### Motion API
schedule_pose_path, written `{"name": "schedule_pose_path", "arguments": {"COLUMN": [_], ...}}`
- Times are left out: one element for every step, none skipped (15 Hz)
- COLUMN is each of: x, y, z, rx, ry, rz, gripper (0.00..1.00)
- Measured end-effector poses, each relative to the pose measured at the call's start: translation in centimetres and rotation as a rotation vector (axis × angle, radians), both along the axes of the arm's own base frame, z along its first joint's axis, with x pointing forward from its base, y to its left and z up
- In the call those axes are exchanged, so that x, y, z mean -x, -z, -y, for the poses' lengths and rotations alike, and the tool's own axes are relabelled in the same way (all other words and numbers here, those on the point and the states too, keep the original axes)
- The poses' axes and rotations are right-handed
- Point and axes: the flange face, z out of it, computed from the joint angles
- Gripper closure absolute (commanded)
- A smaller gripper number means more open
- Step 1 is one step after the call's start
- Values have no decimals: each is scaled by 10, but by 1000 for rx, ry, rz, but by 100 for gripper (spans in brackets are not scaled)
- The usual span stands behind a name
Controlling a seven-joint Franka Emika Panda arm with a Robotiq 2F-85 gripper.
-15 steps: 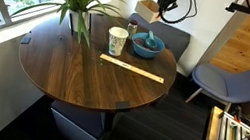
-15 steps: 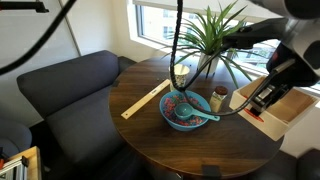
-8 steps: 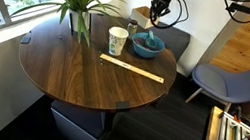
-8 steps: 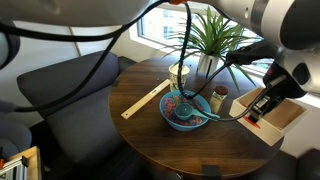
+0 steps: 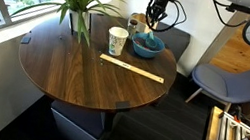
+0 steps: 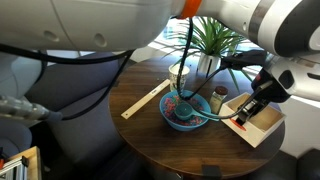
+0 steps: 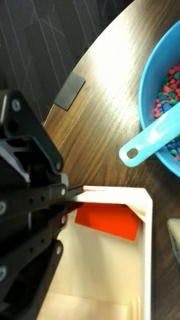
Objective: Move the box to the right.
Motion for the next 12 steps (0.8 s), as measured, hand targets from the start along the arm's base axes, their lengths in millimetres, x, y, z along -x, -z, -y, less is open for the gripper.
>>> {"name": "schedule_pose_path", "arguments": {"x": [-2,-3,-5,-6,-7,-8,-9,-9,-9,-9,-9,-8], "y": [3,5,7,8,10,12,14,16,18,20,22,23], "z": [-1,-2,-3,-4,-5,-5,-5,-4,-4,-2,-1,0], "rx": [-2,-4,-7,-10,-12,-15,-19,-23,-28,-33,-36,-37], "ry": [-2,-4,-7,-8,-9,-9,-8,-5,-2,3,9,14], "rz": [0,0,0,2,2,2,2,1,0,-1,-2,-4], "gripper": [98,98,98,98,98,98,98,98,69,67,61,53]}}
